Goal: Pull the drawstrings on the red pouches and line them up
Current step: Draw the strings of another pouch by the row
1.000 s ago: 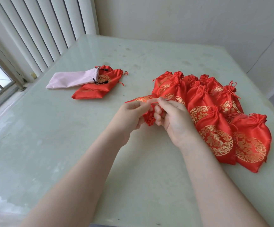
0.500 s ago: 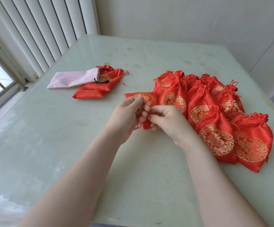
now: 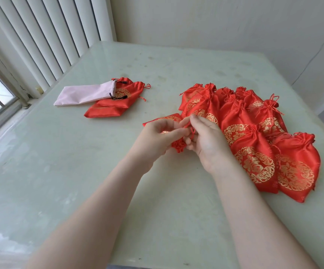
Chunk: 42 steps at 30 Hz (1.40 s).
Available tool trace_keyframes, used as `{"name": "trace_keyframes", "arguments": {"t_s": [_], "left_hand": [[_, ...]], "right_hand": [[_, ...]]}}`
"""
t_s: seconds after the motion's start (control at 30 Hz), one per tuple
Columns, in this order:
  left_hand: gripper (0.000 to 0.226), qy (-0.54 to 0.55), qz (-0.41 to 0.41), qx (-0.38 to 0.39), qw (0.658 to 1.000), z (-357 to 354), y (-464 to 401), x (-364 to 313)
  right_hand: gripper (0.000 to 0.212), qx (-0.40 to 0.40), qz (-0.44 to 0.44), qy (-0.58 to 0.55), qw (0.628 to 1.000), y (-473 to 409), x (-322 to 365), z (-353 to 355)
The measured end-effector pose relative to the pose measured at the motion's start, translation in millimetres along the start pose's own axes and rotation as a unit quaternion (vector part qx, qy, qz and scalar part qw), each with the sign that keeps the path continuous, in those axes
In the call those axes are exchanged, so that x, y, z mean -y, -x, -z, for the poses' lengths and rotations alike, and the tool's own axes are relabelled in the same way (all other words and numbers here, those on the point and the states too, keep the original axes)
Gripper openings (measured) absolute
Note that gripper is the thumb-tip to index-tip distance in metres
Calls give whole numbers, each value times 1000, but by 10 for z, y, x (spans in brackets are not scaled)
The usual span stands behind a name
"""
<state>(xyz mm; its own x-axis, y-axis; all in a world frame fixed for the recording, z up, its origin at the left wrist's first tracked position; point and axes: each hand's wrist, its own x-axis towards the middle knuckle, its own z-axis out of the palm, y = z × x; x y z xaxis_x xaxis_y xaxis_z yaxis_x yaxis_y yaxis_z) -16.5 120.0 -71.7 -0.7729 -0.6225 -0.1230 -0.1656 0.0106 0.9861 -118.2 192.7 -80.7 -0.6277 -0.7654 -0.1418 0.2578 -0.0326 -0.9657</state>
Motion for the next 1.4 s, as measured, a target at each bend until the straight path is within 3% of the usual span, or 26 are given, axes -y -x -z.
{"name": "trace_keyframes", "arguments": {"t_s": [0.2,0.33,0.37,0.43,0.53,0.63,0.73,0.83,1.1,1.23,1.4], "left_hand": [[23,-50,1,-29,998,29,-67,68],[23,150,92,-25,984,32,-101,54],[25,159,103,-29,981,27,-112,61],[27,85,95,-53,990,7,-138,97],[27,-51,53,-67,995,-10,-145,134],[31,-169,-2,-40,985,-16,-133,143],[35,-273,-66,7,960,-45,-85,111],[33,-298,-87,43,950,-64,-17,54],[33,-229,-51,54,971,-17,-80,145],[27,-109,-19,17,994,-22,-90,132],[36,-54,6,-10,998,-9,-111,116]], "right_hand": [[29,0,24,29,999,10,0,-13],[28,-21,-11,11,1000,4,15,-8],[29,-27,-24,12,999,5,18,-6],[31,-31,-20,45,998,19,32,11],[32,-10,81,131,988,70,94,39],[31,16,161,128,978,110,143,42],[29,33,157,111,981,106,124,14],[29,54,133,87,986,97,87,-32],[37,111,151,47,981,47,44,-1],[54,50,146,203,967,6,34,113],[31,79,130,302,941,3,9,175]]}}
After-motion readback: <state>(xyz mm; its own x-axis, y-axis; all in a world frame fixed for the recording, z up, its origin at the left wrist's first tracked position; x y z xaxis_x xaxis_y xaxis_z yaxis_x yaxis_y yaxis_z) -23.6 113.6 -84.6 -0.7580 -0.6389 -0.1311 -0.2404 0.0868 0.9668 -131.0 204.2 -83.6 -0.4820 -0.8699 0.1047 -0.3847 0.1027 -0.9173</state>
